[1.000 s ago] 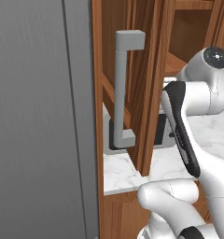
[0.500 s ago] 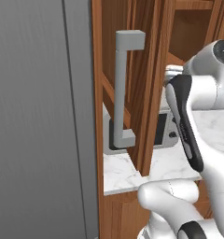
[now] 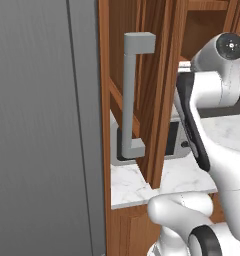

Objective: Pick the onions from the cabinet and place them in one bowl. Pick the mango from the sink and place it in the other bowl.

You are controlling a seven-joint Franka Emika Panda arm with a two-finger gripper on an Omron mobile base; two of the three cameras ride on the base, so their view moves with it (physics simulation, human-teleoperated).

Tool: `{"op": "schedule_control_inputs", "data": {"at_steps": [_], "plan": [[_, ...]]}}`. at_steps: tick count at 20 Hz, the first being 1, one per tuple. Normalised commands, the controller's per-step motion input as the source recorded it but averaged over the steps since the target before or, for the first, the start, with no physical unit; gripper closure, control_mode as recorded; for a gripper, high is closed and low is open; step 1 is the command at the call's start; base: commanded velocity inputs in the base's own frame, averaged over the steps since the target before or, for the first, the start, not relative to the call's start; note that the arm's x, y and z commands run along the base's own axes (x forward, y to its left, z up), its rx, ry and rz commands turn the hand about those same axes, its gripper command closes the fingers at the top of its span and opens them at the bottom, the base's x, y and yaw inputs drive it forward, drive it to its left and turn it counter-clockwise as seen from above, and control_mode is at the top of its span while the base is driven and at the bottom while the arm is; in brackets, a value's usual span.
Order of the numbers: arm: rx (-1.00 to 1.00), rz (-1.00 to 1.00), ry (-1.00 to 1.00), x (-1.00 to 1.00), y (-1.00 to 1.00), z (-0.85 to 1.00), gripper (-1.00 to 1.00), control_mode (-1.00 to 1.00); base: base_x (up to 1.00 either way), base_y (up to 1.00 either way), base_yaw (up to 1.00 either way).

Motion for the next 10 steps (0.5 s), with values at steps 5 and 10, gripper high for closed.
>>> {"op": "schedule_control_inputs", "data": {"at_steps": [5,10], "plan": [[-0.02,0.02,0.06,0.56,-0.07,0.00,-1.00,-1.00,0.00,0.00,0.00],[0.00,0.03,0.00,0.72,-0.09,0.00,-1.00,-1.00,0.00,0.00,0.00]]}}
